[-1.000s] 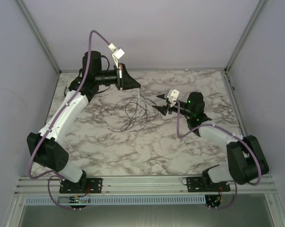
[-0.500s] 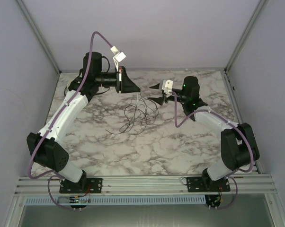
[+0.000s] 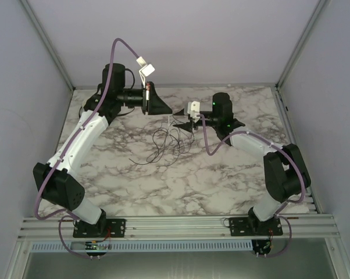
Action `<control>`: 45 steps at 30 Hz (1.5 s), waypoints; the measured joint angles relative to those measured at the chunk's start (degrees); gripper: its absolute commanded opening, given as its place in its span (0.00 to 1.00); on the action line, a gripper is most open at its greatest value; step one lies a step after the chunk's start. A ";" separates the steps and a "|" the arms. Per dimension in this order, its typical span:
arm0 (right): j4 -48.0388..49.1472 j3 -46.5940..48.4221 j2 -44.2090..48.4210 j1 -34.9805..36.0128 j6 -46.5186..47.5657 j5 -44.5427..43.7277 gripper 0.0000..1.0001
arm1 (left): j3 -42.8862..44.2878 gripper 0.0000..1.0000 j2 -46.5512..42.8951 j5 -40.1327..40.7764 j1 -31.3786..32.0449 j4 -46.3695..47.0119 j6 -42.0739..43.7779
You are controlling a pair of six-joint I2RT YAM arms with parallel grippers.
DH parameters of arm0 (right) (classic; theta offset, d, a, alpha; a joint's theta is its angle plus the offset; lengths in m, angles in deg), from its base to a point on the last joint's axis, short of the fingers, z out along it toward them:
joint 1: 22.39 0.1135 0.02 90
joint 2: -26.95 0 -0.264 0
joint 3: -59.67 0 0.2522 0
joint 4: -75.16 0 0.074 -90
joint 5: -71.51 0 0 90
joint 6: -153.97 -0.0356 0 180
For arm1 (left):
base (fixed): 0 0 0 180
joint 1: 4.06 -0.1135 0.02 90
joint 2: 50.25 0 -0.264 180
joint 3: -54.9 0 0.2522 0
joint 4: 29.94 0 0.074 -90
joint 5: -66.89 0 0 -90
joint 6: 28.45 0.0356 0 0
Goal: Zip-tie the wires
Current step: Adjust the cable at the center of the board.
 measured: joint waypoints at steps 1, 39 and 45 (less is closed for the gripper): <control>-0.11 0.39 -0.28 0.35 0.15 -0.02 0.45 | 0.00 0.00 0.00 0.00 -0.02 -0.02 0.02; -6.01 -8.46 11.76 -0.46 -0.94 -11.04 0.00 | 0.02 0.00 0.74 2.05 -1.05 -1.68 1.01; -4.04 -10.23 14.32 -1.68 -4.57 -12.28 0.00 | 0.02 0.00 0.72 2.29 -1.20 -2.05 1.38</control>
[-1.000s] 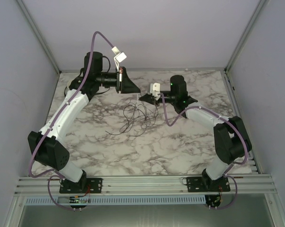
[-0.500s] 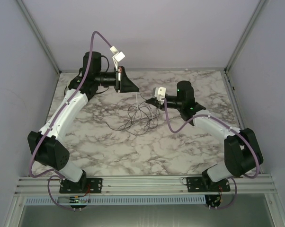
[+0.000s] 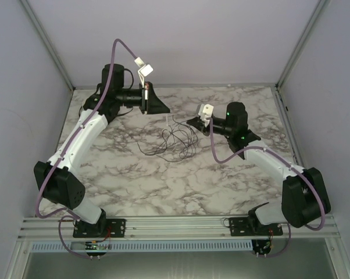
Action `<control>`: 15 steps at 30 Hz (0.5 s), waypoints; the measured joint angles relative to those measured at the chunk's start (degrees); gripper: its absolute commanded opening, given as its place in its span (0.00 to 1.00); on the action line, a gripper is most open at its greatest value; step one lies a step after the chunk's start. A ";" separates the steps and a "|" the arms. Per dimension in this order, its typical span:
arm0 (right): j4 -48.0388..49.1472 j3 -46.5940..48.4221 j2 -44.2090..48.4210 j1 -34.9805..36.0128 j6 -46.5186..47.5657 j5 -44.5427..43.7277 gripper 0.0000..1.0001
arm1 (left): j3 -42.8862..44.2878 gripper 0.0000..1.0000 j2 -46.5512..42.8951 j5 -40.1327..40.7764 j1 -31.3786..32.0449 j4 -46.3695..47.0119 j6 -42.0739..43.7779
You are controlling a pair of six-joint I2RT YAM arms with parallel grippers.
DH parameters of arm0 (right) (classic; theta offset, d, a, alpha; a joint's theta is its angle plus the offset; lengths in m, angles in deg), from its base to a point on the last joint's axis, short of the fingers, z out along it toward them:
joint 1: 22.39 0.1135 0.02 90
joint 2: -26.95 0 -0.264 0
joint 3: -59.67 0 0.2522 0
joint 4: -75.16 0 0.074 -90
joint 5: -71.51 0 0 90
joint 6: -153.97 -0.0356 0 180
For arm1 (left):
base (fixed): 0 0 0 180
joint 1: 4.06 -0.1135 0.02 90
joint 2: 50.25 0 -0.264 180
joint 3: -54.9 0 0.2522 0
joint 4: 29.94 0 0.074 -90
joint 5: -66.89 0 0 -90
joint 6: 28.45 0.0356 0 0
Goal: Zip-tie the wires
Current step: Adjust the cable at the center of the board.
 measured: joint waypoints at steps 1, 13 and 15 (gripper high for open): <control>1.01 -0.46 0.42 -0.13 -1.09 -0.04 0.00 | 0.00 0.00 0.00 0.07 -0.04 0.02 0.00; 9.73 -1.92 2.60 -0.50 -10.71 -0.39 0.00 | -3.04 0.00 -0.11 1.29 -0.22 0.09 0.02; 10.34 -1.95 3.06 -0.72 -11.74 -0.87 0.00 | -3.15 0.00 -0.15 1.44 -0.24 0.07 0.04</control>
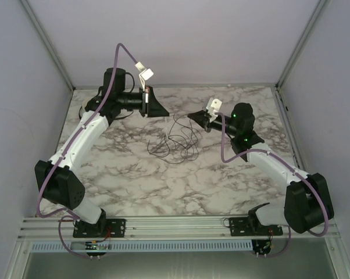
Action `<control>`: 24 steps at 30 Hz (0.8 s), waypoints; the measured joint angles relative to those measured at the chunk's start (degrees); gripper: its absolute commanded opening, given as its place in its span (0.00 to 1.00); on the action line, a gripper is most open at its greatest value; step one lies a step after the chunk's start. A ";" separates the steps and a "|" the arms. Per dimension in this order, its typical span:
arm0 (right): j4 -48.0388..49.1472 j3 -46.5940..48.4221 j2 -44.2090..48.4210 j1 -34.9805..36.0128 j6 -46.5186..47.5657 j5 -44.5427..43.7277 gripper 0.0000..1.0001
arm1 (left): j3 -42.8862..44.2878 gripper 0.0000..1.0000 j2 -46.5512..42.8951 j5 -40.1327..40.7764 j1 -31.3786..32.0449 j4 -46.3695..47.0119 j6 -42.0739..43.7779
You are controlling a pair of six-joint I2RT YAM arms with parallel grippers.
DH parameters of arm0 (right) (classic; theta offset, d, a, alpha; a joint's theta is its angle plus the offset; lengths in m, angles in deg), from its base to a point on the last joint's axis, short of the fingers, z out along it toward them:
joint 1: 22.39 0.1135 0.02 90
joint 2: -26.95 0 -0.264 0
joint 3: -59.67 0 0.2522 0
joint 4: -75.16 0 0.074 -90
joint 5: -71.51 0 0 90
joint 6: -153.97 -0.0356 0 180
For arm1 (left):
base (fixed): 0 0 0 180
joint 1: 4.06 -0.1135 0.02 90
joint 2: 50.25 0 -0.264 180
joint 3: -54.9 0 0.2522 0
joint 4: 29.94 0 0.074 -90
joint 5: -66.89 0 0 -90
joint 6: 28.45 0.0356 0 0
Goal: Zip-tie the wires
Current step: Adjust the cable at the center of the board.
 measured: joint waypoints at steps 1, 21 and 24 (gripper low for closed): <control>0.31 -0.02 0.31 -0.15 -0.44 -0.24 0.00 | 0.00 0.00 -0.02 0.07 0.00 0.00 0.04; 4.87 -5.01 4.13 -2.60 -5.33 -2.73 0.00 | 0.00 0.00 -0.87 1.03 -1.20 -0.02 0.28; 4.70 -6.19 4.13 -2.64 -5.31 -3.13 0.00 | 0.28 0.00 -1.03 1.79 -1.38 -0.24 0.28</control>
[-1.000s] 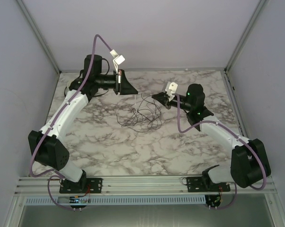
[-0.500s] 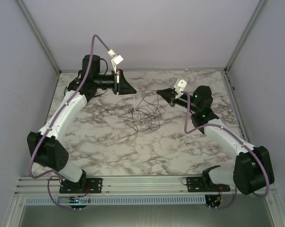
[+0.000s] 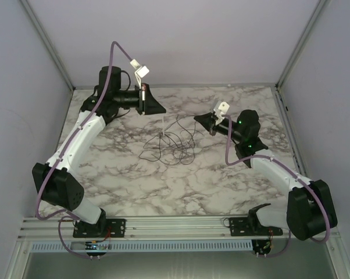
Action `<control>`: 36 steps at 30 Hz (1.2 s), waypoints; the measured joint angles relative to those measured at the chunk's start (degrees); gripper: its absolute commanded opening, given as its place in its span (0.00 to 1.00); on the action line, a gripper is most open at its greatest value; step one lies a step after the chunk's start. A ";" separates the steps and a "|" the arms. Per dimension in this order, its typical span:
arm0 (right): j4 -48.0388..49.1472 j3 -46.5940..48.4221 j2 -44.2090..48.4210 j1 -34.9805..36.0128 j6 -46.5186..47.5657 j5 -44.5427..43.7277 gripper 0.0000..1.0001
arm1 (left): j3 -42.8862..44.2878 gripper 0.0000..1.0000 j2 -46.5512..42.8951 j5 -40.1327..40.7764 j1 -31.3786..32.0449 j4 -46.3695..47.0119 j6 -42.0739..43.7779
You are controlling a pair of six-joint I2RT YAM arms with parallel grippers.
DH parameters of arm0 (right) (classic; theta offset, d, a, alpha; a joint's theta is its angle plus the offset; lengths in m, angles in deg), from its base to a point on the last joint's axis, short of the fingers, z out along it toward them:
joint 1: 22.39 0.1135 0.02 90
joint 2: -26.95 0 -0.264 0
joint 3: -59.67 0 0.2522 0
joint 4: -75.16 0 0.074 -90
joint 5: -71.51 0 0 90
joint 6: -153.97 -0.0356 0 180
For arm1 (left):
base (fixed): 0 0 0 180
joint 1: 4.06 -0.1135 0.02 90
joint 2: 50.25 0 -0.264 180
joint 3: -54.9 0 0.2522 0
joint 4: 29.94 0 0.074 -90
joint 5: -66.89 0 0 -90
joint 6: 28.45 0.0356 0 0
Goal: Zip-tie the wires
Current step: Adjust the cable at the center of the board.
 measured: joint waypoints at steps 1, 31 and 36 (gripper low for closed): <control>-0.02 -0.13 -0.02 0.00 0.00 -0.17 0.00 | 0.35 0.00 0.00 0.31 -0.07 -0.26 0.00; 0.15 -3.32 -0.31 -1.49 -1.11 -3.96 0.00 | 9.29 0.00 -2.34 9.70 -0.26 -9.81 2.75; 0.52 -3.78 -0.15 -2.14 -2.36 -4.39 0.00 | 9.29 0.00 -2.34 10.29 -0.33 -10.12 3.06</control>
